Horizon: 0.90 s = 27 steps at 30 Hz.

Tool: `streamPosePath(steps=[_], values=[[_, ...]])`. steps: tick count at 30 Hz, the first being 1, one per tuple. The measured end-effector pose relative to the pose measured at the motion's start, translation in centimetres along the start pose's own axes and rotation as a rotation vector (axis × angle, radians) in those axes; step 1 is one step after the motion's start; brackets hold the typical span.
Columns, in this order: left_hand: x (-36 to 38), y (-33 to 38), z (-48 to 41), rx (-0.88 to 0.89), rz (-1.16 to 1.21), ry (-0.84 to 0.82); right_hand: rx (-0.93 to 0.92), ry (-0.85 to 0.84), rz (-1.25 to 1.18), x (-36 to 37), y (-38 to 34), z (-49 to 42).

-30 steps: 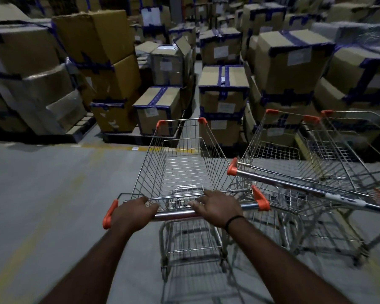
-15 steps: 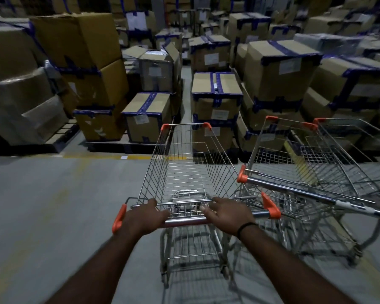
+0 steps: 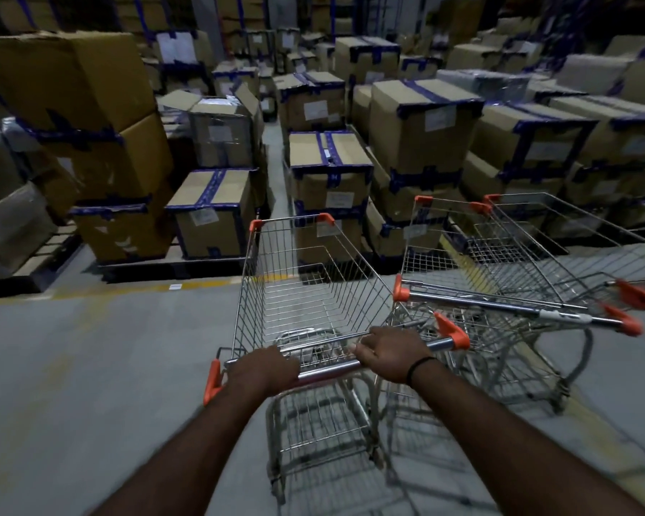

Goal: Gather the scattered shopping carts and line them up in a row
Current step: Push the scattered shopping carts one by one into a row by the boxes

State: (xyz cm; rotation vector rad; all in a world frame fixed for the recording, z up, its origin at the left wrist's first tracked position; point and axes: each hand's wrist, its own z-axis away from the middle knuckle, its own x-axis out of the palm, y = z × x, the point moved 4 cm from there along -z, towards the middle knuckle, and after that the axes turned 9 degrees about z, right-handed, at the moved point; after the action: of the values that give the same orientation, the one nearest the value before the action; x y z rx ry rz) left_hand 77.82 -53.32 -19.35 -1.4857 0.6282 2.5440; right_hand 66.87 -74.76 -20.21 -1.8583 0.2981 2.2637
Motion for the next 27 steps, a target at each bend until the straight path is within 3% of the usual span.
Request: streamPosePath(steps=[9,17,27], values=[[-1.2,7.1,1.8,0.384,-0.154,0.224,0.156,0.216,-0.045,-2.3,-0.5,4.4],[2.5,18.3,7.3,0.671,-0.184,0.121,0.447,0.348,-0.234,-3.0,7.2,15.7],[12.2,33.1,22.6,1.081,-0.265,-0.019,0.821,0.299,-0.23,-0.5,14.5,38.8]])
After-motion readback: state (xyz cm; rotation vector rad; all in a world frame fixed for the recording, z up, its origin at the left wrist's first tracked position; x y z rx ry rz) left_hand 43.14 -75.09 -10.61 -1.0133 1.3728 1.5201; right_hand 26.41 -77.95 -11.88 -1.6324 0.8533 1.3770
